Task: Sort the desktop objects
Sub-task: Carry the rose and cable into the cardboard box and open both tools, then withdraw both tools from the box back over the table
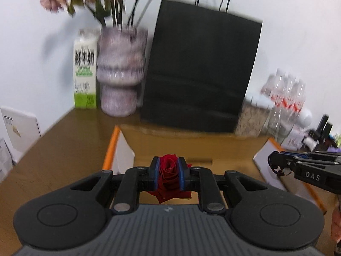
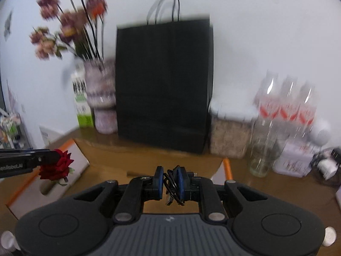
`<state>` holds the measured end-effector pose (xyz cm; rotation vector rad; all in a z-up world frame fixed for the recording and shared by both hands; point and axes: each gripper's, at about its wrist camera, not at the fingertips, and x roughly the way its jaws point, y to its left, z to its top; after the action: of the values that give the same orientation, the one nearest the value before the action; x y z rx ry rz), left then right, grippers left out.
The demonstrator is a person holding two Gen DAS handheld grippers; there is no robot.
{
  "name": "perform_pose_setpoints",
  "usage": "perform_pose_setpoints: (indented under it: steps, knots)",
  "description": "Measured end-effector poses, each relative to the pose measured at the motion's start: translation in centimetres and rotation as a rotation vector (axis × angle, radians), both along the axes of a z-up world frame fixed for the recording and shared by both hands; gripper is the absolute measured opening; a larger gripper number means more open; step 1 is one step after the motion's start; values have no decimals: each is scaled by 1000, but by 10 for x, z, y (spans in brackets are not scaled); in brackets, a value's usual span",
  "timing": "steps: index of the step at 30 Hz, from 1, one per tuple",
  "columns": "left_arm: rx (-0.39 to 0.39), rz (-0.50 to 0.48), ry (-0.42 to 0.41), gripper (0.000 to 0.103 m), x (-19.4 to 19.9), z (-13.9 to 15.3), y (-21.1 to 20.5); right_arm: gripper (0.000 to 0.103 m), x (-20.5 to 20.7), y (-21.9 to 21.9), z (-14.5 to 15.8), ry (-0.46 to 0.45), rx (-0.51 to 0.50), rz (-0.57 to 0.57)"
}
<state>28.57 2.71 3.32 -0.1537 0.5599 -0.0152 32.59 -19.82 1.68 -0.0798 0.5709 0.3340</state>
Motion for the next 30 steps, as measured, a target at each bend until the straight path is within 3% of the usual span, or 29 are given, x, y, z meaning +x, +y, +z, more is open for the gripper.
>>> perform_pose_setpoints:
  steps: [5,13,14,15,16,17,18,20,30]
  knots:
    - [34,11,64,18,14,-16,0,13,25,4,-28,114,-64,14]
    - [60,23,126,24,23,-22,1,15,35,7,-36,191,-87,-5]
    - [64,25,128,30,23,-22,1,24,35,7,-37,197,-88,2]
    - [65,25,123,44,22,-21,1,51,35,6,-37,208,-89,11]
    - [63,26,109,54,20,-19,1,68,35,6,-37,214,-91,14]
    - [61,26,92,79,18,-17,1,92,34,5,-37,209,-91,9]
    - [64,27,76,96,16,-14,1,92,31,4,-34,191,-83,8]
    - [61,14,44,103,10,-8,0,93,25,3,-30,175,-80,21]
    - [106,32,-26,103,-12,13,-5,96,-12,-4,-13,106,-53,28]
